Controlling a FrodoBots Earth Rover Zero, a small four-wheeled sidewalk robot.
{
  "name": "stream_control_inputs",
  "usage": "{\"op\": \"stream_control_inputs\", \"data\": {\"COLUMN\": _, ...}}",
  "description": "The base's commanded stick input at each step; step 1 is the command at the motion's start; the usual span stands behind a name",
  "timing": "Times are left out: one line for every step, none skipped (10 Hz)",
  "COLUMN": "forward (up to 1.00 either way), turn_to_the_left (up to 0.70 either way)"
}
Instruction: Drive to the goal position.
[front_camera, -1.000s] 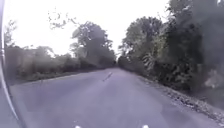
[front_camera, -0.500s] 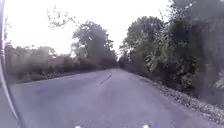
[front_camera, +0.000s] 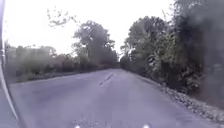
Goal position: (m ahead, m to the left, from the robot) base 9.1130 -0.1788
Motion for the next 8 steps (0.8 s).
{"op": "stream_control_inputs", "data": {"forward": 0.7, "turn_to_the_left": 0.0}}
{"op": "stream_control_inputs", "data": {"forward": 0.7, "turn_to_the_left": 0.0}}
{"op": "stream_control_inputs", "data": {"forward": 0.7, "turn_to_the_left": 0.0}}
{"op": "stream_control_inputs", "data": {"forward": 0.7, "turn_to_the_left": 0.0}}
{"op": "stream_control_inputs", "data": {"forward": 0.7, "turn_to_the_left": 0.0}}
{"op": "stream_control_inputs", "data": {"forward": 0.7, "turn_to_the_left": 0.0}}
{"op": "stream_control_inputs", "data": {"forward": 0.7, "turn_to_the_left": 0.0}}
{"op": "stream_control_inputs", "data": {"forward": 0.7, "turn_to_the_left": 0.0}}
